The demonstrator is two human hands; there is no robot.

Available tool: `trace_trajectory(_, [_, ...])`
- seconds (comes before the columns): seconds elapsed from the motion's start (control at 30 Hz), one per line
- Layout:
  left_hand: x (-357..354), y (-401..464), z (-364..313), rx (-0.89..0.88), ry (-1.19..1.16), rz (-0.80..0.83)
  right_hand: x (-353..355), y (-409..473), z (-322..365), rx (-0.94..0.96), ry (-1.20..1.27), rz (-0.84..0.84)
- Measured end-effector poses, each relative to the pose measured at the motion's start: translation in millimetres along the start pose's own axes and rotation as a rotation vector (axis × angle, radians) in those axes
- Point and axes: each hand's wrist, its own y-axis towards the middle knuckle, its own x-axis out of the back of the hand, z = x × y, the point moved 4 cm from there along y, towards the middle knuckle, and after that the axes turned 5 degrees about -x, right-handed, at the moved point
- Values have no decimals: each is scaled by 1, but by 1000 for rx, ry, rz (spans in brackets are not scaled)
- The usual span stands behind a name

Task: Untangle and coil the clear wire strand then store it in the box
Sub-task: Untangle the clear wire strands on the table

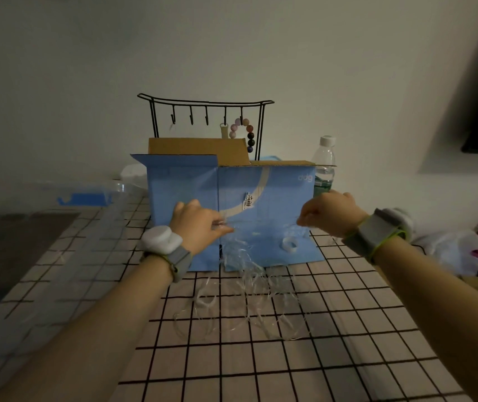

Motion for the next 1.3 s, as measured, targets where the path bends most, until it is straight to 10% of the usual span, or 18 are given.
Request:
trace_trajectory(0.53, [-12, 2, 21, 497, -1408, -406, 3, -7, -14, -251, 1013, -327])
trace_trajectory(0.73, [-4, 1, 4, 409, -2339, -316, -5, -7, 3, -318, 2356, 61])
trace_trajectory(0.83, [-2, 1, -3, 409, -2360, -346, -14, -1, 11, -342, 2546, 110])
trace_trajectory(1.3, [7, -2, -29, 83, -1582, -258, -1, -13, 66, 184, 674, 169])
